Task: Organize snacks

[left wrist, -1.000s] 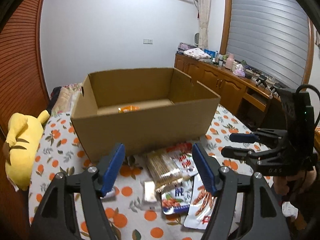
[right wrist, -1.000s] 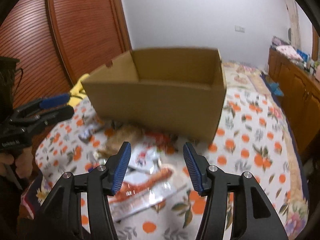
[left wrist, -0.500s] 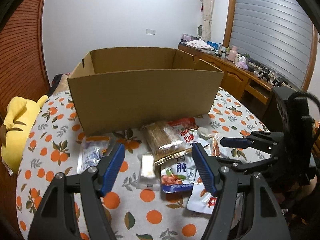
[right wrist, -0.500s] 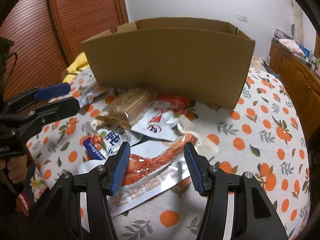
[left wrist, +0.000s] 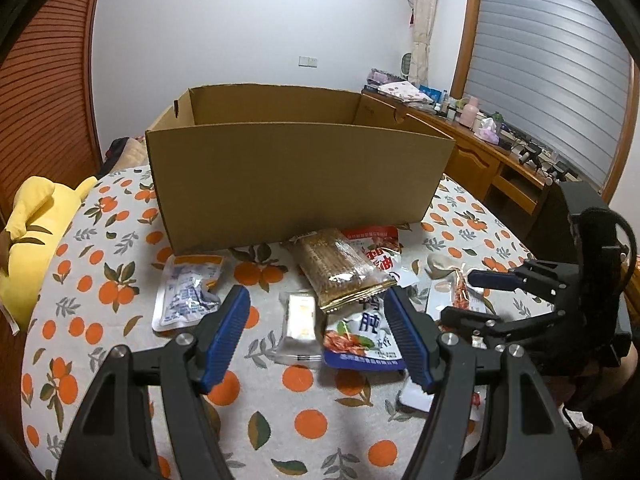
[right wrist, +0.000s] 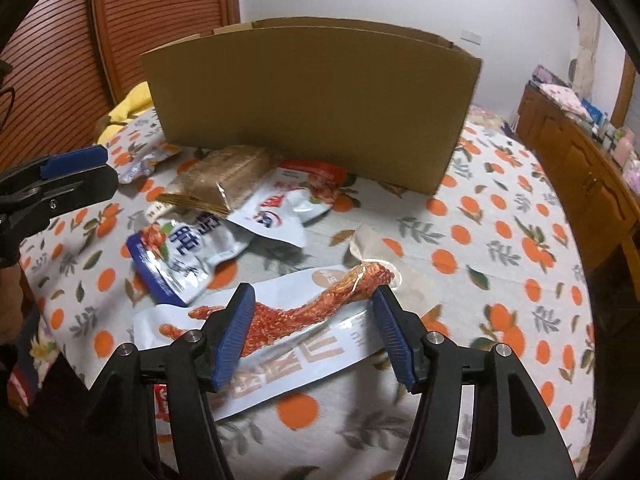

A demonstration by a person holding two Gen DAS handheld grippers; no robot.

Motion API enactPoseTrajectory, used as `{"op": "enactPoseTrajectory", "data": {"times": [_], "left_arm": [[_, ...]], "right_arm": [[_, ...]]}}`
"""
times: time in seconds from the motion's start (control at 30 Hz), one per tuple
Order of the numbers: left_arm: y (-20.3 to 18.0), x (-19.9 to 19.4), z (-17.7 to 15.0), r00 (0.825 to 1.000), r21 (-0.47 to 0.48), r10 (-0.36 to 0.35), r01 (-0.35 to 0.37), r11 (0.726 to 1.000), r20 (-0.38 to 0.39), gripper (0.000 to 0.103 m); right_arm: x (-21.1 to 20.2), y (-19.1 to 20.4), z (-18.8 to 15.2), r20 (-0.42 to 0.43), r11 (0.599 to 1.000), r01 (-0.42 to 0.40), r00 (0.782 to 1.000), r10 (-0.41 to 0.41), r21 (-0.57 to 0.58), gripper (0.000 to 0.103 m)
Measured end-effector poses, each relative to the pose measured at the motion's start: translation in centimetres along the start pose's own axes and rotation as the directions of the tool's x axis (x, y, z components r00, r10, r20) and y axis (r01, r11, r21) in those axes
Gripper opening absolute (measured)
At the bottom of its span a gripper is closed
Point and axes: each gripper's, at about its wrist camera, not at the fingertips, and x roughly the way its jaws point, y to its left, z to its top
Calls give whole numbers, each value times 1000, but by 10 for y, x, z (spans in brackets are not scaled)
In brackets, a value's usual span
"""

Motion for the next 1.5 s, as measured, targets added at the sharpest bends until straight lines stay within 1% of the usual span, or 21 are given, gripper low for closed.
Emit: {"op": "enactPoseTrajectory", "data": {"times": [0.13, 0.27, 0.37, 0.5, 0.63, 0.83, 0.97, 1.1, 1.23, 1.33, 1.4, 1.5], "left_arm": [[-2, 0, -2, 1000, 0, -4, 4, 1000, -1, 70], [-3, 1, -2, 1000, -5, -13, 13, 1000, 0, 70], [-4, 2, -2, 1000, -7, -18, 18, 1000, 0, 70], [-4, 1, -3, 1000, -8, -18, 18, 1000, -1, 70], [-4, 2, -3, 1000, -9, -18, 18, 1000, -1, 70], [-5, 4, -3, 1000, -5, -21, 21, 1000, -5, 70], [-5, 14, 1, 1000, 1, -20, 20, 1000, -22, 70], [-3, 29, 12, 998, -5, -38, 38, 999, -47, 70], [-1, 48, 27, 996, -22, -51, 50, 999, -75, 70], [0, 59, 33, 994, -31, -59, 56, 998, -96, 68], [1, 68, 36, 991, -40, -61, 56, 998, -116, 66], [-1, 83, 37, 985, -53, -73, 66, 996, -155, 66]], "right_arm": [[-16, -12, -8, 17, 999, -20, 1000, 20, 49, 63], [-22, -20, -16, -1, 993, -55, 998, 56, 105, 63], [-20, -19, -20, -15, 991, -56, 998, 59, 119, 63], [-17, -24, -21, -14, 976, -97, 995, 102, 193, 64], [-9, -32, -22, -13, 948, -145, 988, 155, 283, 69], [-4, -36, -13, 5, 940, -145, 988, 151, 310, 70], [4, -36, -3, -3, 945, -125, 991, 132, 301, 70], [14, -27, 6, -30, 968, -59, 997, 69, 243, 71], [19, -14, 9, -33, 987, -11, 999, 16, 163, 75], [20, -9, 7, -22, 992, -3, 1000, 5, 127, 76], [20, -10, 6, -19, 993, -7, 1000, 10, 119, 76], [19, -10, 4, -16, 995, -15, 1000, 17, 100, 75]]}}
